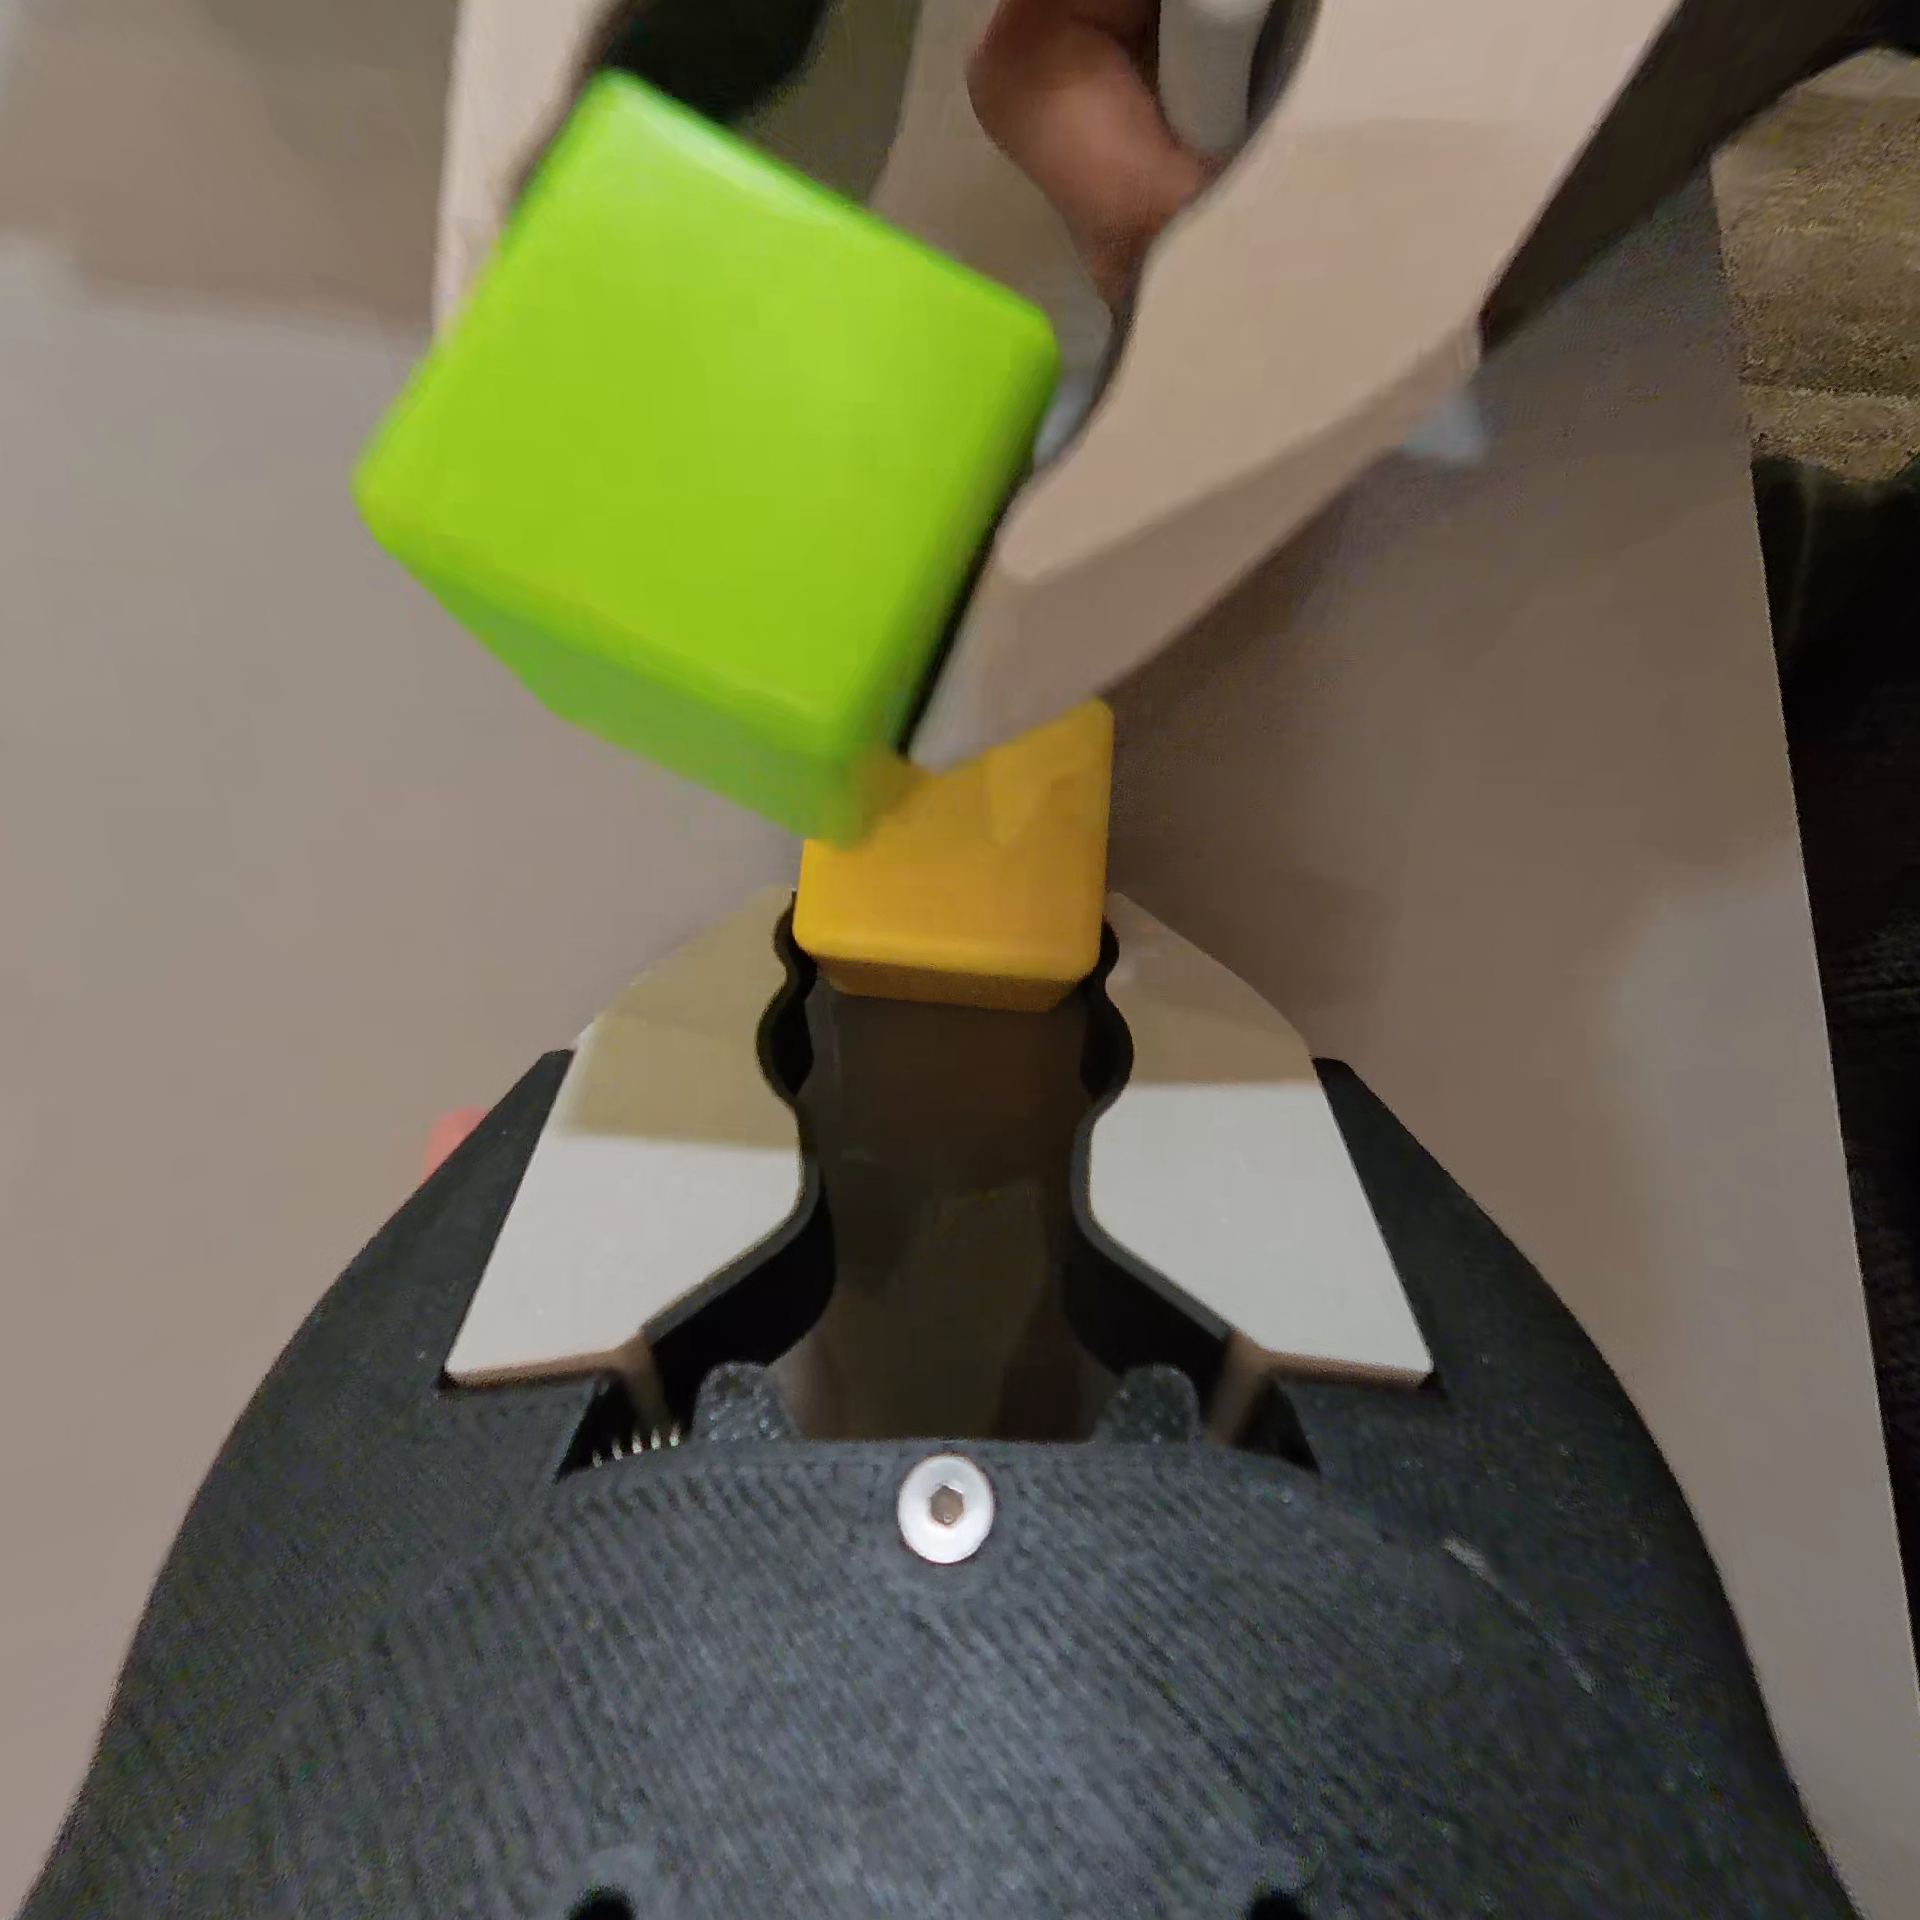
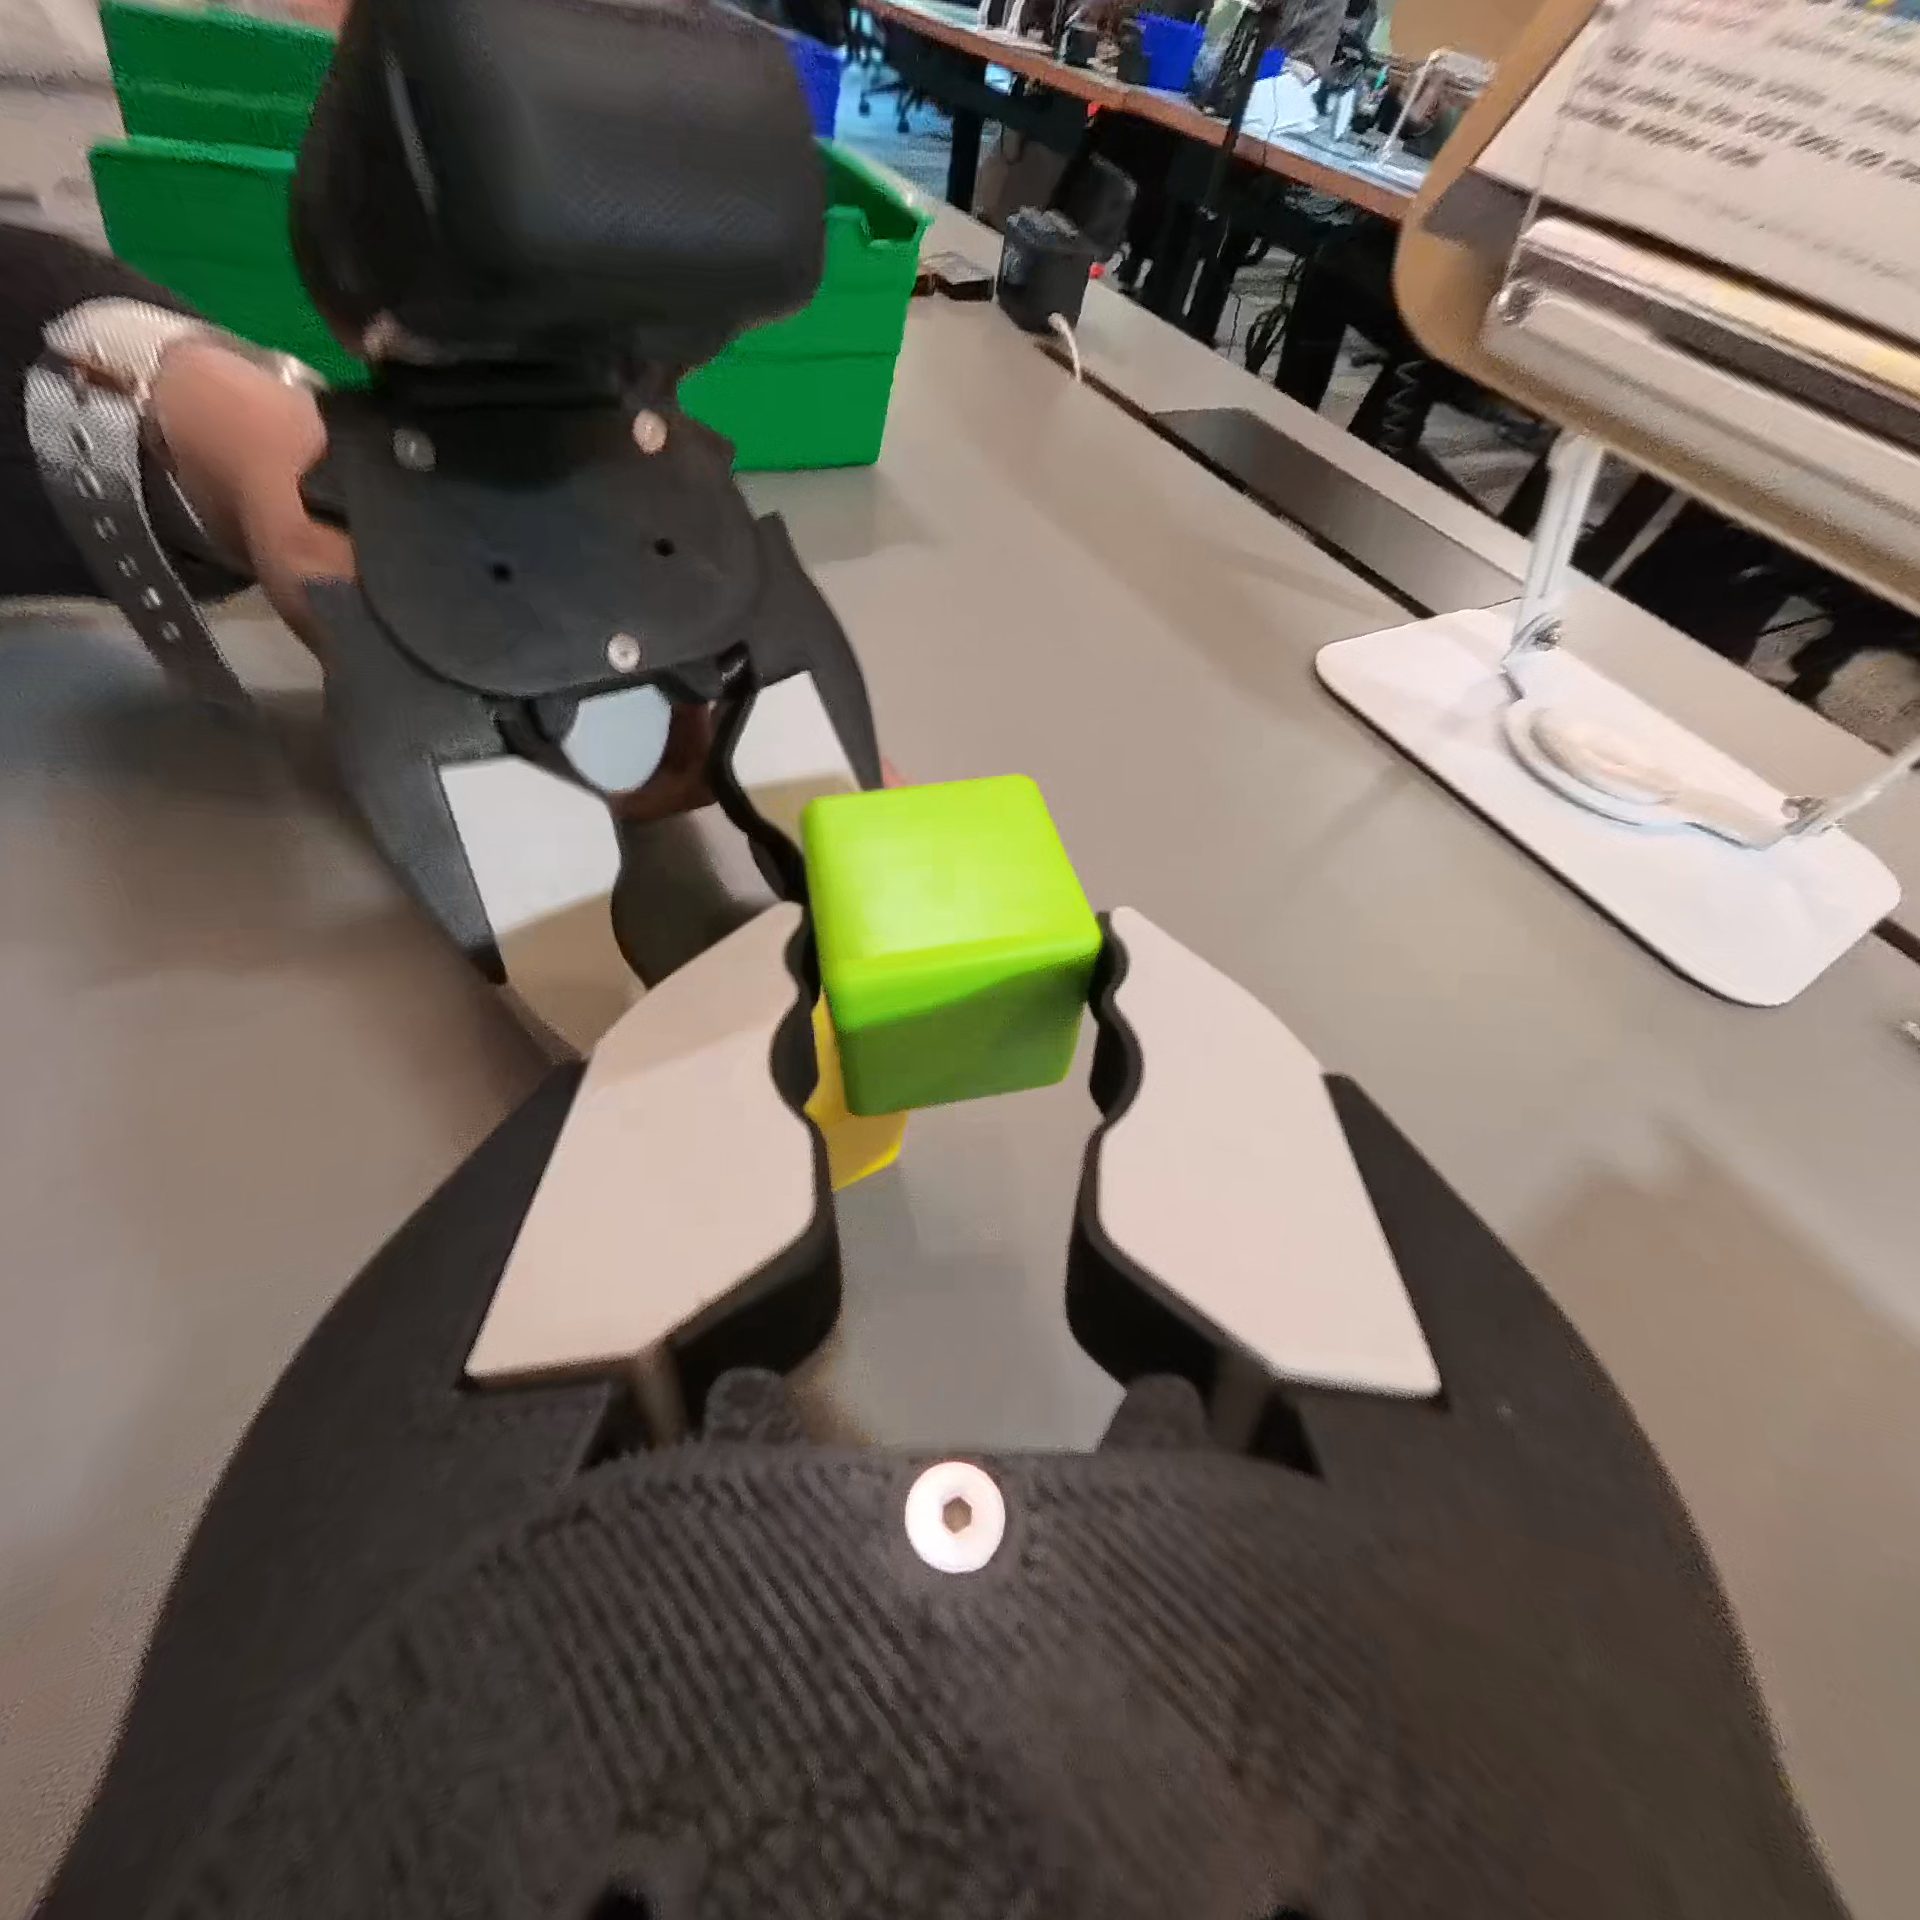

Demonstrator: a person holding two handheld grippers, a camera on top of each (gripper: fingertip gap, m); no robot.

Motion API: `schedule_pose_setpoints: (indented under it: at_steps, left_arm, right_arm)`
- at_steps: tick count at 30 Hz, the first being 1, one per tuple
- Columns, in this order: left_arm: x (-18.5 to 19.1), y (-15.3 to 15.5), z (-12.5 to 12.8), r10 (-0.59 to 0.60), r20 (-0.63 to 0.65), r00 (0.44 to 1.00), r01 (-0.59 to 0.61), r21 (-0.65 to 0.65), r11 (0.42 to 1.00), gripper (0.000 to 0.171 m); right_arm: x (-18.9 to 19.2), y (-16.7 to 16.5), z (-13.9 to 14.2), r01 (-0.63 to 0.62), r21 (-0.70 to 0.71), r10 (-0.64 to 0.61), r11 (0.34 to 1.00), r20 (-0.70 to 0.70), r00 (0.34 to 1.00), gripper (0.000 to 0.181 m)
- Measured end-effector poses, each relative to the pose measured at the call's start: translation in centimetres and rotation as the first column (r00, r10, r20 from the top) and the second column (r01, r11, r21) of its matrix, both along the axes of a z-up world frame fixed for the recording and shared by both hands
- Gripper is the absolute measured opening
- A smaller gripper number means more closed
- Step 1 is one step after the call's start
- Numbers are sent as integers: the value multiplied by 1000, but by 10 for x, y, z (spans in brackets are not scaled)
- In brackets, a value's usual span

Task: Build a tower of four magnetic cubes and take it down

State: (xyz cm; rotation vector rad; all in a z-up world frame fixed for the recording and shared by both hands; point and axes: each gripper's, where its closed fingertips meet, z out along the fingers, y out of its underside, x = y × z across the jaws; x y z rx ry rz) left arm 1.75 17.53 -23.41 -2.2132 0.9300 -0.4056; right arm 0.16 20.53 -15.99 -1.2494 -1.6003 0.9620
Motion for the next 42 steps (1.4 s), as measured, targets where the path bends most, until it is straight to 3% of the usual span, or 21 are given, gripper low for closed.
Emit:
schedule_pose_setpoints:
  at_steps: [4,7,11,14,20,23,27,30,42]
  left_arm:
    - [0,0,0,1,0,1000,-1,0,1000,50]
    - [-1,0,0,6,-2,1000,-6,1,1000,50]
    - [-2,2,-2,19,-14,1000,-19,-8,1000,49]
    - [-2,2,-4,21,-19,1000,-21,-17,1000,50]
    - [-3,2,-4,22,-20,1000,-22,-20,1000,50]
    - [-3,2,-4,23,-18,1000,-23,-22,999,50]
    - [-3,2,-4,23,-18,1000,-24,-22,999,50]
    - [-3,2,-4,23,-18,1000,-24,-22,999,50]
    - [-3,2,-4,23,-16,1000,-24,-24,999,50]
  right_arm:
    - [10,9,33,25,-78,-29,997,-47,998,51]
    - [26,27,60,79,-3,-79,997,-51,996,51]
    - [66,85,89,244,174,-245,954,-14,969,51]
    - [108,140,94,400,235,-418,886,35,908,51]
    - [172,223,51,576,251,-622,778,182,762,51]
    - [180,242,17,585,209,-621,784,295,727,51]
    - [172,247,-20,580,121,-570,806,424,704,51]
    - [171,250,-36,580,144,-566,802,493,661,51]
    - [167,252,-51,575,81,-523,814,533,665,51]
